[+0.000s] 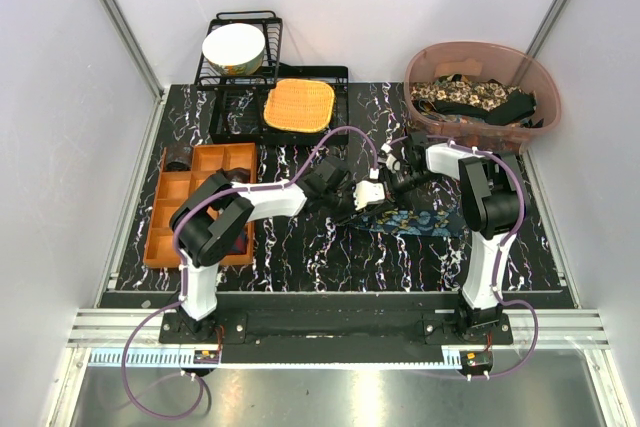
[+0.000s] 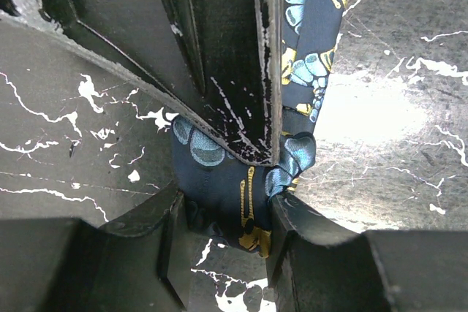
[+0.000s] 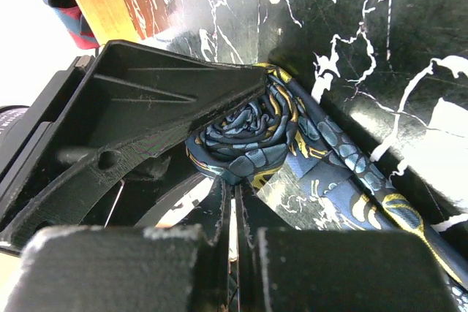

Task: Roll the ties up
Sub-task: Roll the tie at the center of the board.

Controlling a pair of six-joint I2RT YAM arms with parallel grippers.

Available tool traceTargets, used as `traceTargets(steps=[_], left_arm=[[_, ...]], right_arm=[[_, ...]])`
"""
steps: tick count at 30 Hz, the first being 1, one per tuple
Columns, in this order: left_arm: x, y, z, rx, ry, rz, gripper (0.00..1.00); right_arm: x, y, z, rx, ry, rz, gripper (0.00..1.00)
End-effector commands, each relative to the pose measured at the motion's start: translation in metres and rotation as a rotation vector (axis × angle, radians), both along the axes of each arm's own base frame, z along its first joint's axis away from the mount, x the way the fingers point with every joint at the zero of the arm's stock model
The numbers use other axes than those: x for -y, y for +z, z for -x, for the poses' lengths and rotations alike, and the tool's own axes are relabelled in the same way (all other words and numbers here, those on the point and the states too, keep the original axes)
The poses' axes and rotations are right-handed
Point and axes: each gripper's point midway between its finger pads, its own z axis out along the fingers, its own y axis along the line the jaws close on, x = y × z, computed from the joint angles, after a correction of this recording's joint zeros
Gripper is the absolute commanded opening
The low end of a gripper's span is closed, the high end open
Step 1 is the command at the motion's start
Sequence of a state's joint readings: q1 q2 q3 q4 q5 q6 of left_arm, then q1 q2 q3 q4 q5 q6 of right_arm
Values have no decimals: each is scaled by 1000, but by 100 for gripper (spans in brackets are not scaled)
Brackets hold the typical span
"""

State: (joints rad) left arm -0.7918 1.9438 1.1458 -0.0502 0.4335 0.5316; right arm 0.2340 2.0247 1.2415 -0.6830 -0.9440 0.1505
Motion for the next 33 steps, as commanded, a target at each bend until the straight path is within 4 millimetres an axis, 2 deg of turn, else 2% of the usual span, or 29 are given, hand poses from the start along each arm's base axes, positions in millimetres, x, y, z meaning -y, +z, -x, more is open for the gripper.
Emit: traceTargets(steps=[1,2,7,8,9,10,11,12,13,22,28,33], left_arm=[[-39,-60,31,-173,7,-172,23],[-40,-60,27,-184,16,-159,31],[-27,-49,30,-203,-24,-35,45],[-20,-42,25,-177,-34,8,48],[-20,-43,35,-203,-55,26,50],[-9,-32,27,-161,-54,92,54],[-6,-29,26,-149,-50,121,60],[-6,-30,31,-161,-60,146,62],[1,-23,27,-140,-62,186,64],[23,-18,28,-139,-119,321,65],[30,-20,32,-94,-172,328,61],[34,-21,29,-45,-143,307,62]], right_arm=[[20,-23,4,32,35,157,0],[23,-29,5,24,40,177,0],[38,-47,10,-2,66,287,0],[40,-51,9,-7,66,308,0],[41,-53,8,-9,68,316,0],[43,-57,9,-22,71,329,0],[46,-59,8,-21,73,350,0],[47,-62,7,-24,77,363,0],[49,-63,8,-29,82,372,0],[61,-76,7,-18,100,451,0],[62,-81,3,-16,105,459,0],[63,-86,6,-30,116,458,0]])
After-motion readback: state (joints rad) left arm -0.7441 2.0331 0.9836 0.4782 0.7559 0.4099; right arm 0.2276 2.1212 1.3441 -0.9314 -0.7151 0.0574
